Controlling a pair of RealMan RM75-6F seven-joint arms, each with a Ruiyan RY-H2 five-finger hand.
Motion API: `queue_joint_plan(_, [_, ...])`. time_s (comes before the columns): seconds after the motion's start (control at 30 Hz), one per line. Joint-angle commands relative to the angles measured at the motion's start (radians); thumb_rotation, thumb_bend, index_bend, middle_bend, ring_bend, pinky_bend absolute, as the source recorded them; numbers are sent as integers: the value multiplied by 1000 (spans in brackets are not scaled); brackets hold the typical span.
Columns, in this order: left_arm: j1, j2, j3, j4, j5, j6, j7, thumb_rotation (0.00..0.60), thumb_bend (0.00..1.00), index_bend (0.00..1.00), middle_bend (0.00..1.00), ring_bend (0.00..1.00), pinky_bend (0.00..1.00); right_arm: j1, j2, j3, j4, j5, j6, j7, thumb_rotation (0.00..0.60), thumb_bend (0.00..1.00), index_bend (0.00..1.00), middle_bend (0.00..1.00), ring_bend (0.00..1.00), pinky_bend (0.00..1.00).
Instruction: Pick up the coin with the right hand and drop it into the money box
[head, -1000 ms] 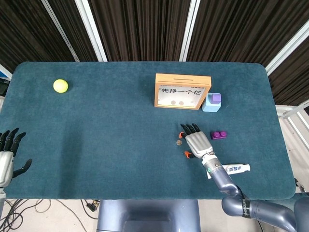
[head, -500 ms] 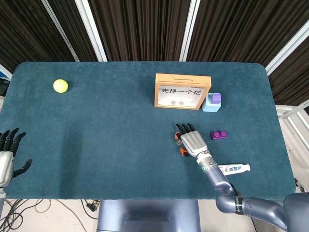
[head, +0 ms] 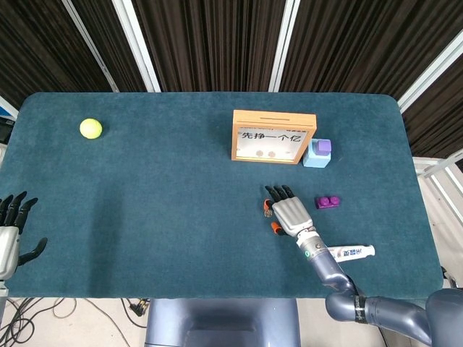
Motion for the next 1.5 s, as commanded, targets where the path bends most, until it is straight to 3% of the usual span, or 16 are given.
queue_joint_plan(0.03, [0,1,0,0,-2,-2,-2,600,253,145,29,0,34,0,1,-3,-3,2,-3,1,600,472,368,16,0,0])
queue_joint_plan(1.2, [-2,1,-9,2,-13,1,4,600,253,145,29,0,34,13,-14,-4,24,48,-13,22,600,472,371,16,0,0])
queue_joint_plan(1.5, [-1,2,-8,-1,-14,2,4,600,253,145,29,0,34,11,-9,-7,25,47,-13,31,600,472,414,17,0,0])
